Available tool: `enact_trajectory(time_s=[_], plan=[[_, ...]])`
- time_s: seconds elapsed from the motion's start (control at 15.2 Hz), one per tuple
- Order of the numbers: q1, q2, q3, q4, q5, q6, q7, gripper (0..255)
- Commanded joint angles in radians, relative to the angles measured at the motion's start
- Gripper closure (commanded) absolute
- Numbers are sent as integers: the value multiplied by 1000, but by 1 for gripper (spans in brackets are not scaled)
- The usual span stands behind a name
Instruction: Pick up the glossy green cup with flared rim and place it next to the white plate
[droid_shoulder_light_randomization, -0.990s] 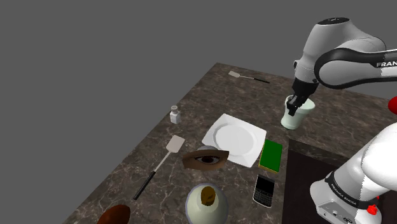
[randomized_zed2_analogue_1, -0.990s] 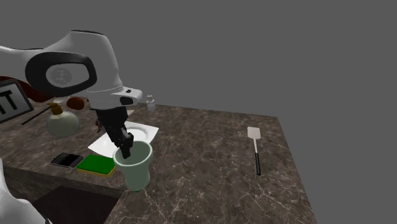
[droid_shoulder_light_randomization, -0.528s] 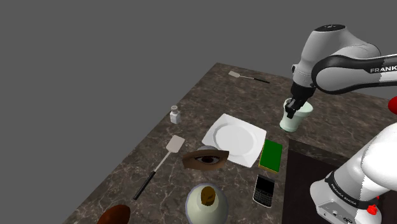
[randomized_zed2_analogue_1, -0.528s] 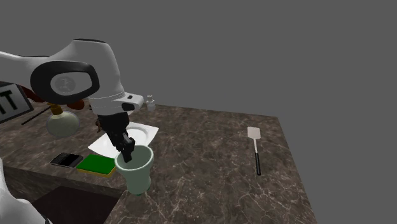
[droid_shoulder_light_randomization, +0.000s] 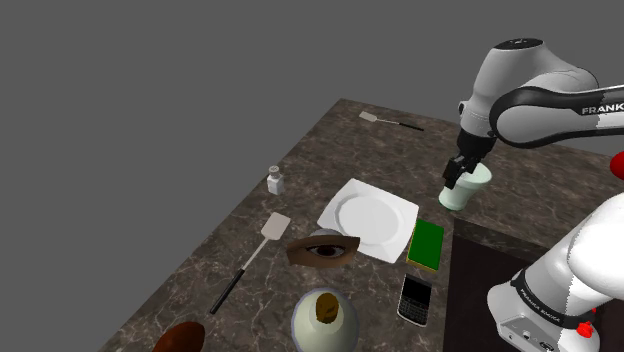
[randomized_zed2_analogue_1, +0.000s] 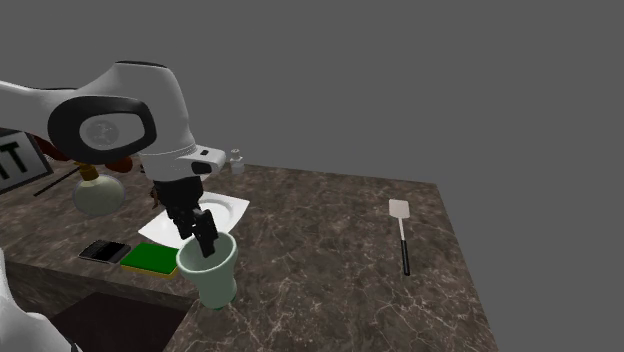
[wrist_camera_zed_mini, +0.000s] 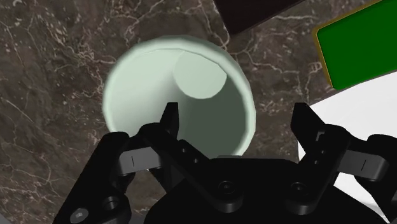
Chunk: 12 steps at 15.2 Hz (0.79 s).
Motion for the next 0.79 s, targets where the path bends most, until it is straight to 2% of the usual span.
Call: enact_trajectory(time_s=[0.0, 0.26, 0.73], plan=[[0, 0, 0, 0, 0, 0, 0, 0], [12, -45, 13, 105, 19, -151, -4, 0], [12, -45, 13, 105, 19, -151, -4, 0]])
